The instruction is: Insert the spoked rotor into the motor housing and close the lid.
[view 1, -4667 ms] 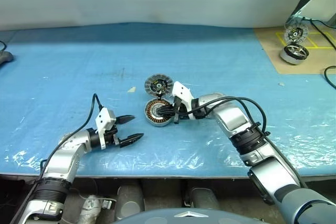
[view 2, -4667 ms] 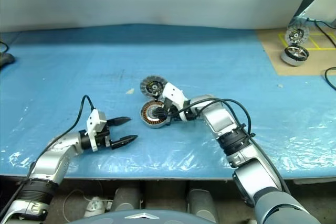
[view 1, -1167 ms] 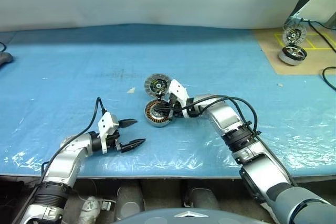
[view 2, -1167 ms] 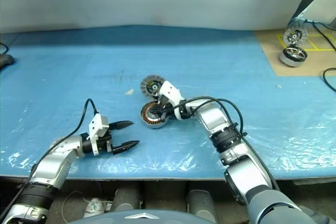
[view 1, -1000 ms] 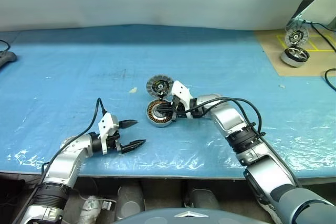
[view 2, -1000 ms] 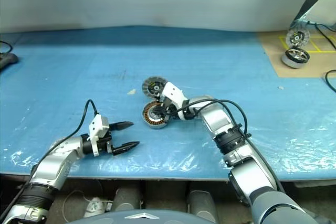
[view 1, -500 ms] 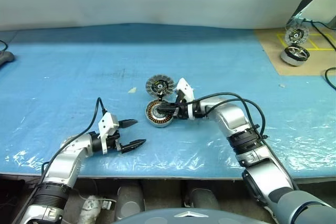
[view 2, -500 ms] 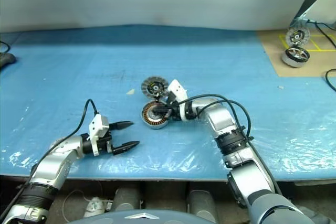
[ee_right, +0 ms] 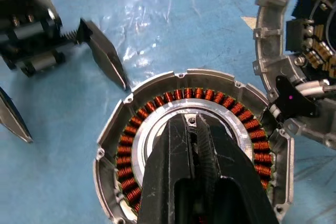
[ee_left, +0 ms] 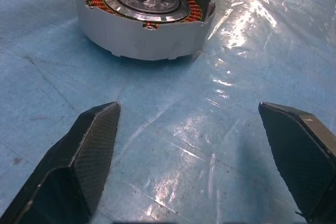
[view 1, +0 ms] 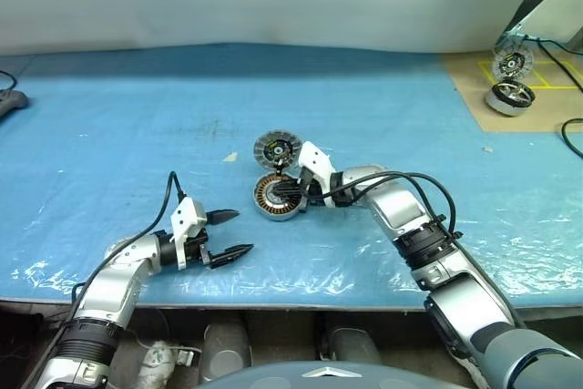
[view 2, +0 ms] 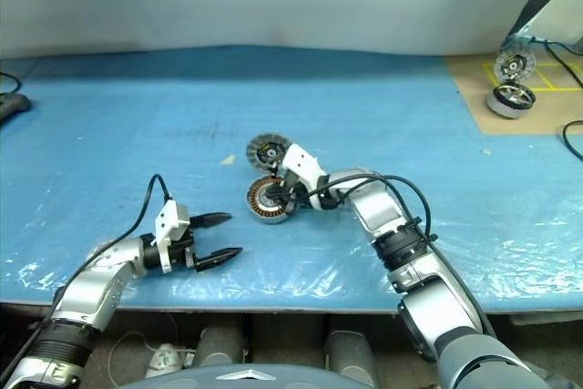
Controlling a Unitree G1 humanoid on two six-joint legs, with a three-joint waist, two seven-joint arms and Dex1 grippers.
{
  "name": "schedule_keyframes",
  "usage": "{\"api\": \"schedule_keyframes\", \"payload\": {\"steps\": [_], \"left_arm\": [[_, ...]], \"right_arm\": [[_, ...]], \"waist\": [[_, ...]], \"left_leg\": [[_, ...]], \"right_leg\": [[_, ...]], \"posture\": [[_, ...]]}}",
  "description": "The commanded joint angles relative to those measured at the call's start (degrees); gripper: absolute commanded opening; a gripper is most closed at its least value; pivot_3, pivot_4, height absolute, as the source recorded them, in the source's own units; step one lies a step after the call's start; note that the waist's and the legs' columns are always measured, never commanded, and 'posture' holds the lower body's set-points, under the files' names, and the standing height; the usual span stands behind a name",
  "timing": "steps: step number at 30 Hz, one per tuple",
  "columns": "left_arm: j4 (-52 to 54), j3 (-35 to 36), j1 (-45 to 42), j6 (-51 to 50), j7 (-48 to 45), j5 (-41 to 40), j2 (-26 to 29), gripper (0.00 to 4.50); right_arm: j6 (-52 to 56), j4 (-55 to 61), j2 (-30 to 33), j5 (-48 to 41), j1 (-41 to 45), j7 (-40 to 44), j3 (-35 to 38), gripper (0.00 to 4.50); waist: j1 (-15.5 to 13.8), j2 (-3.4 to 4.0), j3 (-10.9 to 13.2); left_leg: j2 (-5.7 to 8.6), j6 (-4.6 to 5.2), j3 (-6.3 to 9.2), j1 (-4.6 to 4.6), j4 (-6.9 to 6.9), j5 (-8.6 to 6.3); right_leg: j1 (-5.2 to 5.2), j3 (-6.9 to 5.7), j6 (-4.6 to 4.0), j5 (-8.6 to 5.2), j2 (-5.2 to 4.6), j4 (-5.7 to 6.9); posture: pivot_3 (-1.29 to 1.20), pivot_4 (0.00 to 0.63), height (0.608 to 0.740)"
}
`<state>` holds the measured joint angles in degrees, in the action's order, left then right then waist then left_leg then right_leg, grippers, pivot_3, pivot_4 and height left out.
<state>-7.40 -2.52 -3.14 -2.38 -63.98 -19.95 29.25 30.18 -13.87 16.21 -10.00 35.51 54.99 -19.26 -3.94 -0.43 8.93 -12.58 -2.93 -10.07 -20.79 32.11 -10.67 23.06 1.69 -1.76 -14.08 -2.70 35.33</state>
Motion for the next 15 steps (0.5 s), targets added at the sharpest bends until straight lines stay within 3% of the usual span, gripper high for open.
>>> {"api": "schedule_keyframes", "payload": {"steps": [1, 4, 7, 11, 15], "left_arm": [[0.3, -0.2, 0.4, 0.0, -0.3, 0.2, 0.3, 4.5], [0.3, -0.2, 0.4, 0.1, -0.3, 0.3, 0.3, 4.5], [0.0, -0.2, 0.2, 0.2, -0.4, 0.4, 0.3, 4.5], [0.5, -0.4, 0.6, 0.3, -0.4, 0.4, 0.2, 4.5], [1.1, -0.3, 0.8, 0.1, -0.2, 0.2, 0.3, 4.5]], "right_arm": [[5.8, 2.5, -1.6, -6.3, -0.1, 1.0, 4.8, 0.25], [10.1, 6.9, -2.5, -11.4, 2.2, 1.2, 8.7, 0.25], [10.8, 8.9, -2.0, -11.4, 3.0, 1.1, 8.0, 0.25], [7.2, 7.3, 0.6, -4.4, 1.8, 1.3, -0.3, 0.25], [5.9, 4.1, 0.8, -1.3, 0.8, -0.1, -3.0, 0.25]], "waist": [[0.0, 0.01, 0.0], [0.0, 0.06, 0.1], [0.0, 0.06, 0.1], [0.0, 0.04, 0.1], [0.0, 0.05, 0.1]], "left_leg": [[0.01, 0.0, 0.0, -0.09, 0.0, 0.0], [0.04, -0.01, 0.0, -0.35, 0.0, 0.01], [0.02, -0.01, 0.0, -0.35, -0.01, 0.01], [0.02, -0.02, 0.01, -0.32, -0.02, 0.01], [0.03, -0.02, 0.01, -0.34, -0.04, 0.01]], "right_leg": [[0.07, -0.01, 0.0, 0.0, 0.02, 0.0], [0.3, -0.06, -0.01, 0.02, 0.06, 0.01], [0.32, -0.08, 0.0, 0.02, 0.08, 0.04], [0.27, -0.09, 0.0, 0.02, 0.08, 0.02], [0.29, -0.09, 0.0, 0.02, 0.07, 0.0]], "posture": [[0.0, 0.15, 0.74], [0.0, 0.15, 0.74], [0.0, 0.15, 0.74], [0.0, 0.15, 0.74], [0.0, 0.15, 0.74]]}}
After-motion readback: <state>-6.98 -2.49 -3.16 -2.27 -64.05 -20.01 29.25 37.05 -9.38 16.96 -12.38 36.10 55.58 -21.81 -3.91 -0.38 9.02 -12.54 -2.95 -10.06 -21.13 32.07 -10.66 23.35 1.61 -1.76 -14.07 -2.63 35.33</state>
